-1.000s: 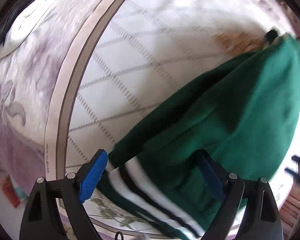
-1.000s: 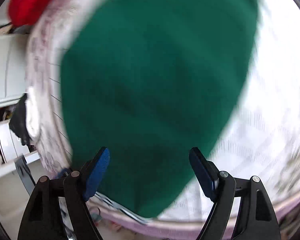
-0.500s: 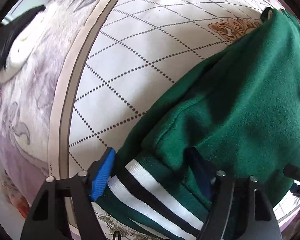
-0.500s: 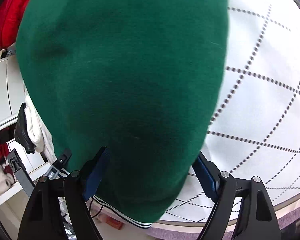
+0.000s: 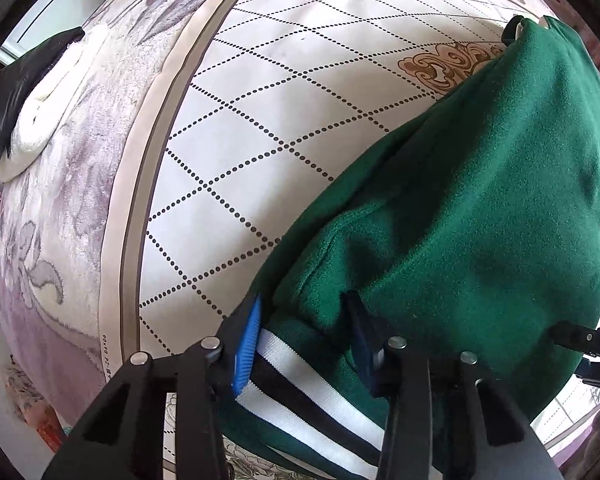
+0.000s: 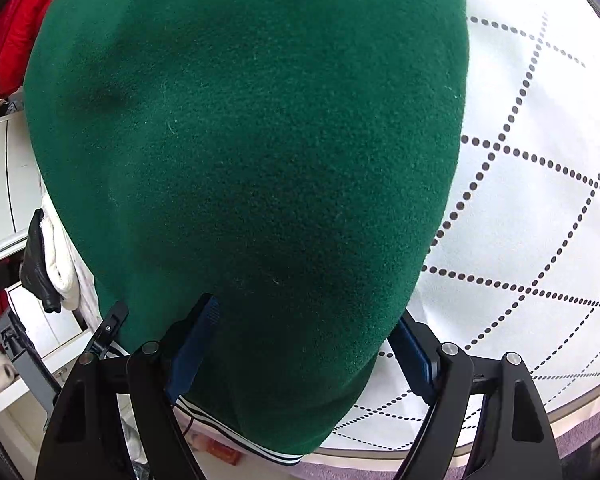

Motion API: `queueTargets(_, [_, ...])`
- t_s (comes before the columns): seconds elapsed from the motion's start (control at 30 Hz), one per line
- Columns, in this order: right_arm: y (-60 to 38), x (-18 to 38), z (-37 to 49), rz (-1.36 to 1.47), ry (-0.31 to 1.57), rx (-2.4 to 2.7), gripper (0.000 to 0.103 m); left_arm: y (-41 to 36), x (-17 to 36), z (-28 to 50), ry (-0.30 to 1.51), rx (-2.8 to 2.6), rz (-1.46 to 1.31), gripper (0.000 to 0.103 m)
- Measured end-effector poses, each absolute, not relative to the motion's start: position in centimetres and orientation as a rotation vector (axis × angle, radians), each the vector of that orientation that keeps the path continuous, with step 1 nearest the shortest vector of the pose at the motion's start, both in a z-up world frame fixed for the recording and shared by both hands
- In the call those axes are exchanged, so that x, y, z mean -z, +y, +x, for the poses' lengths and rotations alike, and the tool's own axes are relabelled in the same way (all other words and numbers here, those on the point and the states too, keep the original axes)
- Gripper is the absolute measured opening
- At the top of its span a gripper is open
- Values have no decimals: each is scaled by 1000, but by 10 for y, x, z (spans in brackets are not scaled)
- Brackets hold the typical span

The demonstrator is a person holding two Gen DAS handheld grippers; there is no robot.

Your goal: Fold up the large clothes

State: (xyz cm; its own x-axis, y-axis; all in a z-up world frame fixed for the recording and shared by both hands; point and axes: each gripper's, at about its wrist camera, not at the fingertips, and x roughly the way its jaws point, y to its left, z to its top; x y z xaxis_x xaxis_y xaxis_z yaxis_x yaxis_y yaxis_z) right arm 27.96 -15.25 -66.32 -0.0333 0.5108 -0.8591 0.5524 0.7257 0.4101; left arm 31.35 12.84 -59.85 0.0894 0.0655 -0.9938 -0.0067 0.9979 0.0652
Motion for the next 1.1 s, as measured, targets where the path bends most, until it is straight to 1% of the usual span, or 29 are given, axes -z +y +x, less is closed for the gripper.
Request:
queueTargets(0.13, [-133,662,283,852,1674,57,85,139,602,314,1480,-49,44,37])
queueTargets(0.2, [-129,660,284,835,1661,60,82,141,603,313,1478,-48,45,36])
queueTargets(0.23, [-125,657,285,803,1648,58,66,141,603,312,1476,-49,44,35])
queueTargets(0.27, [-120,653,287,764,1635,46,43,142,602,311,1475,-50,38,33])
queueTargets(0.33, [-112,644,293,675,1623,11,28,144,598,305,1467,-55,15,31])
queueTargets(0.37, [-110,641,298,642,1630,-1,24,145,596,301,1466,-52,-1,31])
queueTargets(0.47, [-119,637,310,600,1663,-6,20,142,594,290,1487,-49,-70,31])
queueTargets(0.63, [-169,619,337,503,1618,81,20,103,603,267,1574,29,-287,31])
queueTargets(0.73, [-202,612,353,430,1602,118,21,65,604,254,1623,111,-369,35])
queueTargets(0.8, [-218,612,358,421,1639,109,28,49,597,245,1643,149,-366,37])
queueTargets(0.87, [-231,605,353,420,1676,98,36,49,589,240,1640,161,-380,37])
queueTargets(0.93, [-238,595,337,422,1692,71,37,62,579,234,1629,187,-456,39])
queueTargets(0.97, [-240,591,325,428,1699,64,48,69,577,233,1625,196,-489,49])
queueTargets(1.0, [-241,590,311,451,1708,57,55,77,575,231,1622,200,-519,60])
queueTargets(1.03, [-241,589,300,478,1713,52,64,84,575,230,1614,204,-552,62])
queueTargets(1.1, [-241,598,272,556,1730,46,65,88,581,231,1621,196,-546,63])
